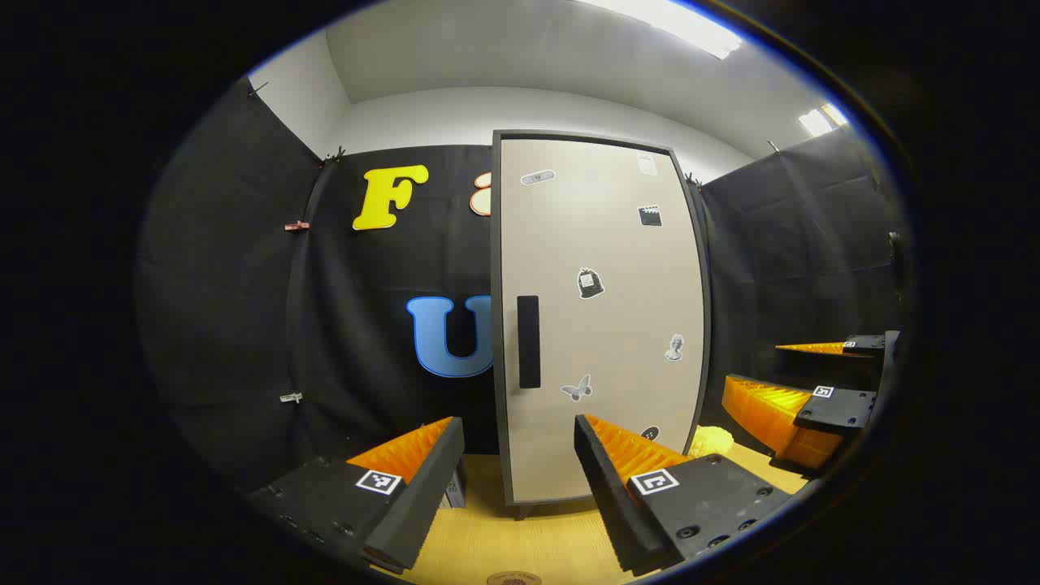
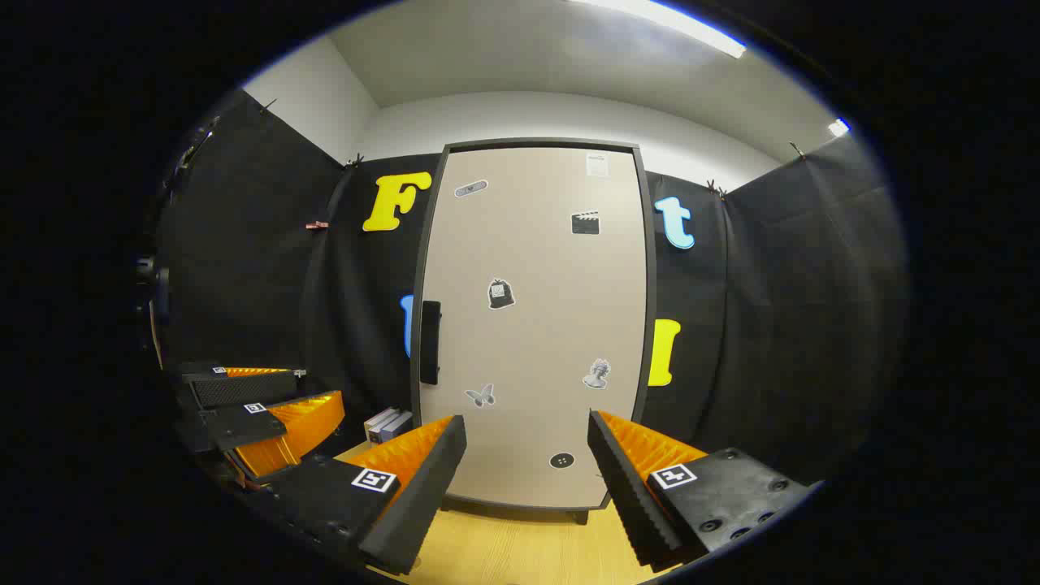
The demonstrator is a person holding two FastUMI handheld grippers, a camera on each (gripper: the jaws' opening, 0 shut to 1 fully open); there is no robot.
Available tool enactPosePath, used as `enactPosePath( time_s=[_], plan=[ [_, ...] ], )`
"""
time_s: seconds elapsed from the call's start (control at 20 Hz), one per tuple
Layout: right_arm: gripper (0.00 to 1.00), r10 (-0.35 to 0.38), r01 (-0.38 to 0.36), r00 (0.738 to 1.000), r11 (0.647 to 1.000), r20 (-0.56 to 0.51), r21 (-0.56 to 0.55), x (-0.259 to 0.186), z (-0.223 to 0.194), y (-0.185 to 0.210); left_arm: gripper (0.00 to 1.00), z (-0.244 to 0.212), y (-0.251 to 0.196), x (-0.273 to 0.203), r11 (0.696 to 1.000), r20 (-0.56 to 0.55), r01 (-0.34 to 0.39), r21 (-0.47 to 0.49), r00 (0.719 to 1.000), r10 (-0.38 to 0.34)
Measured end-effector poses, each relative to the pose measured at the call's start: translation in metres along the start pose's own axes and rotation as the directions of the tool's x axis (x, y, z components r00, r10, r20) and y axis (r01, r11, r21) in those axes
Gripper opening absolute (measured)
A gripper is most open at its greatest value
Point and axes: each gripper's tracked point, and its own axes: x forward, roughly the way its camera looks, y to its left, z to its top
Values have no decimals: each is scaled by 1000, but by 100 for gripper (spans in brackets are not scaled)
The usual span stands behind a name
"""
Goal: Open the cabinet door with the right hand, grasp the bottle in the cabinet with the left hand and place it on the coaster, then close the cabinet door with the right hand.
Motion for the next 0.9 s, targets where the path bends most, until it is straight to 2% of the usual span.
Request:
enactPosePath(
  time_s=[0.45, 0.9],
  plan=[
    [97, -15, 15, 1000, 1000, -1, 20, -12, -1, -6, 87, 1, -4, -8, 1000, -2, 4, 8, 1000, -4],
    [97, 2, -2, 1000, 1000, -20, 11, -14, -5, 3, 87, -1, 0, -10, 1000, -2, 1, 1, 1000, -1]
  ],
)
